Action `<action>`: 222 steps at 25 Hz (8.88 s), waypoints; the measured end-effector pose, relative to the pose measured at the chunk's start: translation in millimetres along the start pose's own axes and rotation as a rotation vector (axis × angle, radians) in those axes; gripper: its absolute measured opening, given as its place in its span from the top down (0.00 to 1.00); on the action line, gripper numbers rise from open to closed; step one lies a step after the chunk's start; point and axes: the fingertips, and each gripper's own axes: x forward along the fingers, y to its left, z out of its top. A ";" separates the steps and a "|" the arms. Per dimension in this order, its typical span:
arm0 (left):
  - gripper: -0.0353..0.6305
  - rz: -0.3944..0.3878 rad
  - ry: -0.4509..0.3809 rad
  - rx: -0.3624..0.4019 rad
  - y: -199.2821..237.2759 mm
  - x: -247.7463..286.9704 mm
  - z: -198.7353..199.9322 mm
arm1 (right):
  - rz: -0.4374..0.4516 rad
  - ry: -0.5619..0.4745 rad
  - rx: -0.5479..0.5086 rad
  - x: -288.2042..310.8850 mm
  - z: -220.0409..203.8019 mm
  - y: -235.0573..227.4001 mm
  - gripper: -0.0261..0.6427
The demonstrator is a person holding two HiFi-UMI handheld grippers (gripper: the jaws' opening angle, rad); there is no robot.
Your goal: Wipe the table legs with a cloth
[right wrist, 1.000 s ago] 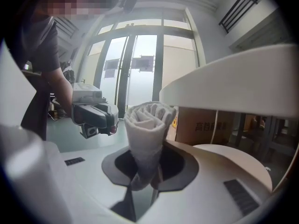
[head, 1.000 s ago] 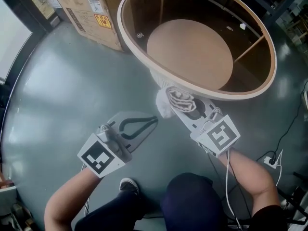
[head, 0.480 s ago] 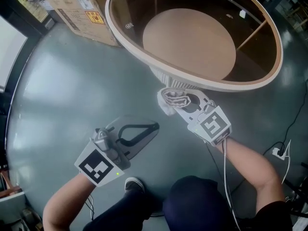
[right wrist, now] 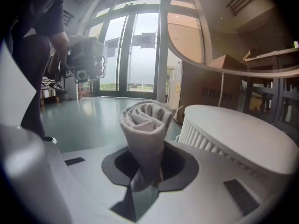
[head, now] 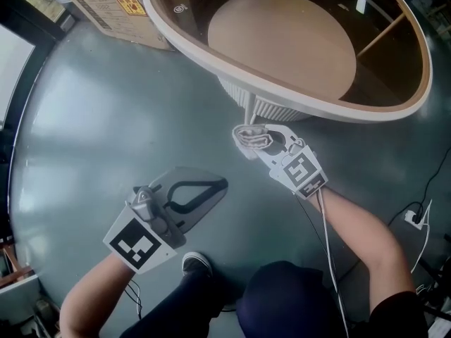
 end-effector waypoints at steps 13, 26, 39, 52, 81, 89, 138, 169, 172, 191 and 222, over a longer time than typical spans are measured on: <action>0.94 -0.020 0.001 -0.017 -5.4 6.8 -21.2 | 0.005 0.084 0.069 32.9 -71.5 2.8 0.84; 0.93 -0.078 0.015 -0.033 -20.2 15.7 -45.1 | 0.060 0.159 0.104 56.2 -108.5 4.2 0.84; 0.94 -0.079 -0.034 0.018 -11.4 6.3 -9.4 | 0.060 -0.133 0.093 -57.0 83.5 -1.7 0.84; 0.93 -0.081 -0.049 0.023 -5.7 10.0 -9.2 | -0.005 -0.327 0.076 -82.5 170.9 -14.1 0.84; 0.94 -0.123 -0.003 -0.044 -19.6 12.8 -57.5 | -0.110 0.125 0.273 23.6 -101.7 -39.8 0.82; 0.93 -0.133 0.001 -0.058 -25.7 19.6 -60.6 | -0.035 0.229 0.249 28.4 -117.8 -23.1 0.85; 0.94 -0.183 -0.028 -0.094 -28.0 25.1 -59.7 | 0.043 -0.053 0.188 23.4 -51.3 1.3 0.85; 0.94 -0.141 -0.060 -0.076 -20.9 13.0 -39.2 | 0.085 -0.362 0.259 -76.2 182.6 -13.7 0.85; 0.94 -0.144 -0.050 -0.074 -21.2 12.6 -43.8 | 0.090 -0.366 0.261 -70.8 174.5 -13.3 0.86; 0.94 -0.155 -0.017 -0.111 -25.1 14.2 -66.2 | 0.121 -0.123 0.372 9.7 -7.5 -5.4 0.86; 0.94 -0.187 -0.076 -0.160 -44.5 14.7 -57.9 | 0.224 -0.317 0.436 -69.9 127.1 22.9 0.86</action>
